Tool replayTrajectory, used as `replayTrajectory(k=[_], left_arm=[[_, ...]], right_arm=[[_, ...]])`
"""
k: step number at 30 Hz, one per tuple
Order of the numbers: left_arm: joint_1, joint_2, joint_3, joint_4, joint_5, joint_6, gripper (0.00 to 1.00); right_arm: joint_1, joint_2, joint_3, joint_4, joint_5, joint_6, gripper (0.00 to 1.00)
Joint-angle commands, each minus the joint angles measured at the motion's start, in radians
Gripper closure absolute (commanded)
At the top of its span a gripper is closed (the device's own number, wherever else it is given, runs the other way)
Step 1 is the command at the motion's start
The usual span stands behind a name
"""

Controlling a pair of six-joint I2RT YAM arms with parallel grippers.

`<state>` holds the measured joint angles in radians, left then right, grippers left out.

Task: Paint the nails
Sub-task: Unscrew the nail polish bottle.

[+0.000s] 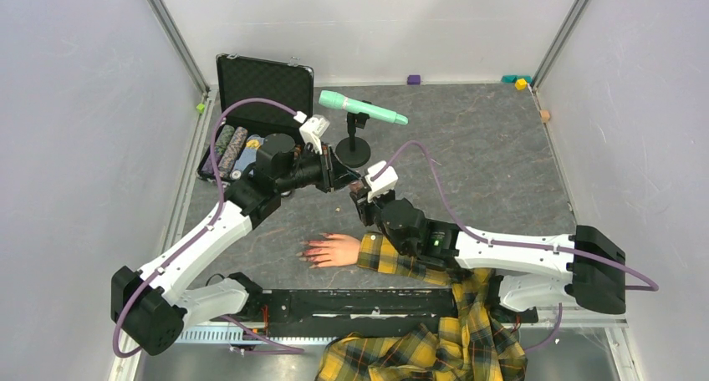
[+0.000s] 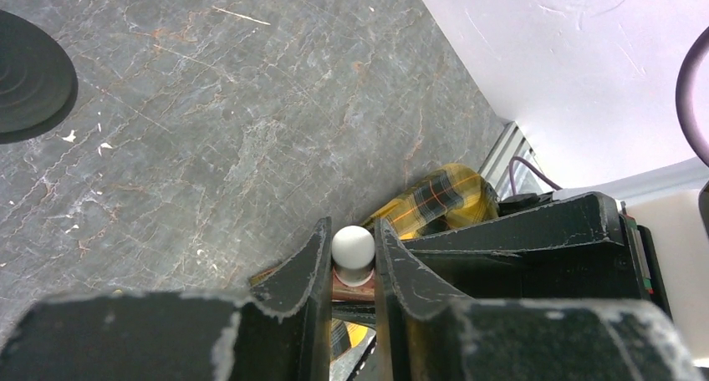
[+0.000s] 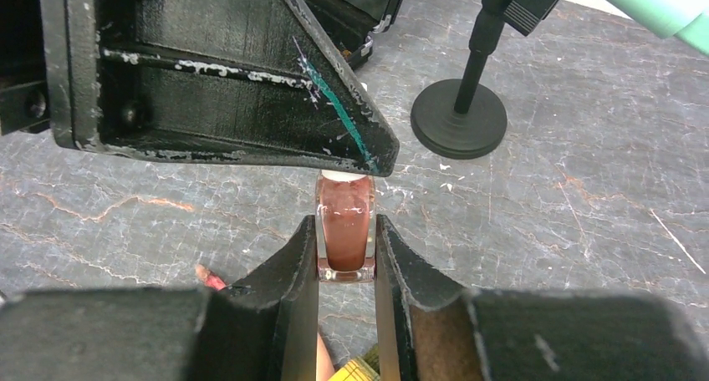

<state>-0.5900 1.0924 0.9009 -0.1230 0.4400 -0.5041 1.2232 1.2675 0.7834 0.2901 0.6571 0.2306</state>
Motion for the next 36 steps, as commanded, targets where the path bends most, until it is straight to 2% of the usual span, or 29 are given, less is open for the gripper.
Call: replayTrajectory(k=[1, 5, 7, 9, 14, 17, 21, 26, 32, 36], left_arm=[[-0.004, -0.024, 0.017, -0.042, 0.061, -0.009, 0.73], [-0.002, -0.107, -0.02, 0.006, 0.019, -0.001, 0.27], [-0.001, -0.151, -0.033, 0.016, -0.021, 0.006, 0.1], [-0.001, -0.192, -0.045, 0.017, -0.07, 0.014, 0.01], [0.0, -0.274, -0.075, 0.049, -0.124, 0.028, 0.0], [0.001, -0.301, -0.095, 0.094, -0.101, 0.029, 0.0], [0.001, -0.314, -0.109, 0.147, -0.051, 0.02, 0.0], [0.0, -0.31, -0.112, 0.18, -0.002, 0.007, 0.0], [0.001, -0.323, -0.129, 0.256, 0.08, -0.011, 0.0], [0.0, -0.311, -0.135, 0.313, 0.163, -0.032, 0.0]], right_arm=[[-0.01, -0.034, 0.045, 0.114, 0.111, -0.034, 1.0], [-0.012, -0.051, 0.019, 0.13, 0.127, -0.046, 1.0], [-0.014, -0.056, 0.013, 0.132, 0.131, -0.047, 1.0], [-0.017, -0.059, 0.01, 0.131, 0.134, -0.05, 1.0], [-0.039, -0.076, 0.009, 0.106, 0.084, -0.056, 1.0], [-0.079, -0.101, 0.02, 0.071, -0.084, -0.058, 1.0], [-0.159, -0.147, 0.016, 0.052, -0.408, -0.047, 1.0], [-0.254, -0.199, -0.039, 0.14, -0.771, 0.01, 1.0], [-0.295, -0.206, -0.055, 0.225, -1.035, 0.061, 1.0], [-0.304, -0.199, -0.063, 0.278, -1.115, 0.093, 1.0]])
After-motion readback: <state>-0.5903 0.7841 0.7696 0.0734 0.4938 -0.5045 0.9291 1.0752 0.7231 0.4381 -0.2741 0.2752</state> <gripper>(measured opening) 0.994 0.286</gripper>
